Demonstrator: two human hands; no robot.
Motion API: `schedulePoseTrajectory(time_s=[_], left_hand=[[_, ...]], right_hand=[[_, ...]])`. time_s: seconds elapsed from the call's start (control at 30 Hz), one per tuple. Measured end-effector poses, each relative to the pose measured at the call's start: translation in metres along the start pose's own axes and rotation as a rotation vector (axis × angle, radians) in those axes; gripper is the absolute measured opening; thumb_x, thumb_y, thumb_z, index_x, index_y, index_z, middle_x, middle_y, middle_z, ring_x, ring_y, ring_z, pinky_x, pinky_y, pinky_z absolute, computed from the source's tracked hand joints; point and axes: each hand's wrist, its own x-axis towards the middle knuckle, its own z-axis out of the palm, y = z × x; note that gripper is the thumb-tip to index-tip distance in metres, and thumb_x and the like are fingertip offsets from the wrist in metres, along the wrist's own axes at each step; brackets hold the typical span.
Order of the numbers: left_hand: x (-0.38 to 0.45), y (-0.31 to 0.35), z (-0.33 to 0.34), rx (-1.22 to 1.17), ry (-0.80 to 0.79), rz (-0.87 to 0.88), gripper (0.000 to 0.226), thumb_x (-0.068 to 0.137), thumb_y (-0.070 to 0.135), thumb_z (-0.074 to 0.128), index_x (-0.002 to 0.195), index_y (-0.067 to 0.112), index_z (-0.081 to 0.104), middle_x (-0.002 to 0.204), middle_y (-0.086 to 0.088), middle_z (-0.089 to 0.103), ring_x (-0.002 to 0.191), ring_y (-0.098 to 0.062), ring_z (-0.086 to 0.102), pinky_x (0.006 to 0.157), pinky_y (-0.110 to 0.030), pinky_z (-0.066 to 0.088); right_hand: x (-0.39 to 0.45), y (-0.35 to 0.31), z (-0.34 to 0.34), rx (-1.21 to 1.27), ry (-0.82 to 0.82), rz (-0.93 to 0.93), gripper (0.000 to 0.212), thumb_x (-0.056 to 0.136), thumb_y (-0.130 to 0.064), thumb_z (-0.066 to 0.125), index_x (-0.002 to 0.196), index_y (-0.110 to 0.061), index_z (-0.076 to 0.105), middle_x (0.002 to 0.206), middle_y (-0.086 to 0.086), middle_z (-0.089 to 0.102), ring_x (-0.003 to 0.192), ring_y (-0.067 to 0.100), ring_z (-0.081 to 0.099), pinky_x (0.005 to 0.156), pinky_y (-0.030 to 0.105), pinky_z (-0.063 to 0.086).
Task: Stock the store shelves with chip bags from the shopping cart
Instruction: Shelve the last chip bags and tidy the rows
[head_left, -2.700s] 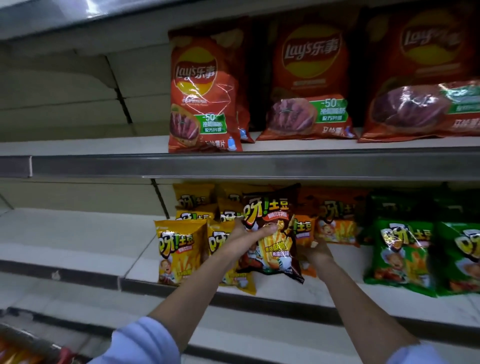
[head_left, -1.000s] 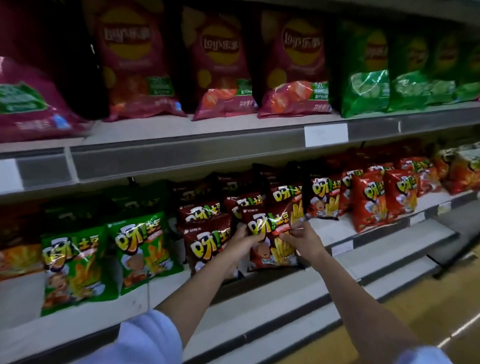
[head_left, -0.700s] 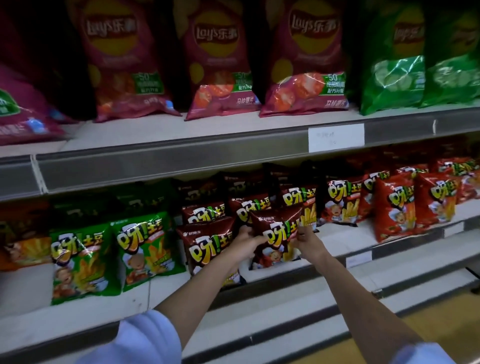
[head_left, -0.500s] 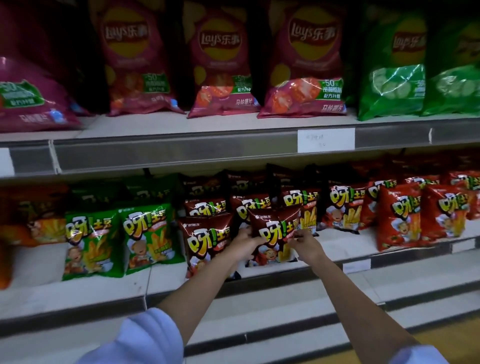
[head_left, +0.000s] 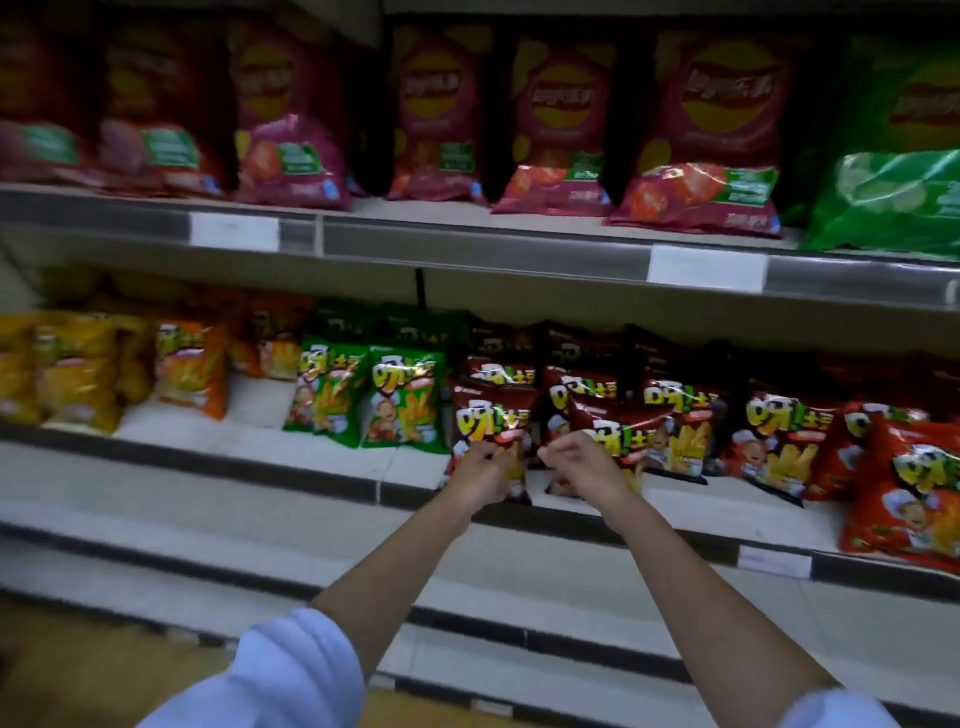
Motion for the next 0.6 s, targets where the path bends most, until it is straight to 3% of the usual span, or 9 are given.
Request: schedulePoseTrajectory(time_s=[0.1,0.17,0.33,0.47,0.6], left_hand=[[-0.014,-0.005,-0.044,-0.066,0.134,-0.009,0.025,0.099,0.022,0.05,0.12,0.012,0.042,0.109,-0.013,0.056,0.087,-0.021,0.061,0.08,-0.032,0.048],[-0.022,-0.009,-0.078,-0.078,0.231,0.004,0.035,0.099,0.025,0.049,0.129,0.007,0.041,0.107,-0.011,0.057,0.091,-0.024,0.061,0.083,-0.034,0.048],[-0.047,-0.022,-0.171,-0.091,0.434,0.037,0.036,0.1,0.026,0.047,0.127,0.002,0.041,0.102,-0.01,0.057,0.08,-0.017,0.059,0.069,-0.027,0.05],[-0.076,-0.037,-0.248,-0.161,0.586,0.056,0.029,0.1,0.026,0.047,0.121,0.007,0.042,0.103,-0.007,0.057,0.094,-0.021,0.057,0.08,-0.031,0.048],[-0.105,-0.057,-0.341,-0.183,0.705,0.062,0.03,0.1,0.033,0.045,0.12,0.01,0.043,0.111,-0.009,0.055,0.1,-0.024,0.058,0.086,-0.033,0.049]], right_hand=[[0.002,-0.025,0.047,0.003,-0.102,-0.06,0.018,0.091,-0.028,0.065,0.095,-0.013,0.057,0.102,0.008,0.064,0.088,0.016,0.062,0.068,0.025,0.048],[0.002,-0.044,0.082,0.01,-0.186,-0.072,0.017,0.092,-0.028,0.065,0.094,-0.015,0.055,0.099,0.009,0.063,0.081,0.014,0.061,0.068,0.026,0.048],[-0.001,-0.086,0.175,0.01,-0.374,-0.114,0.012,0.095,-0.023,0.06,0.093,-0.015,0.052,0.096,0.008,0.062,0.072,0.013,0.06,0.058,0.022,0.045],[-0.008,-0.116,0.26,-0.018,-0.508,-0.146,0.013,0.095,-0.022,0.059,0.1,-0.011,0.052,0.093,0.007,0.062,0.069,0.013,0.059,0.06,0.022,0.046],[-0.018,-0.148,0.36,-0.07,-0.634,-0.2,0.008,0.095,-0.021,0.058,0.094,-0.015,0.052,0.091,0.006,0.061,0.069,0.013,0.059,0.058,0.022,0.044]])
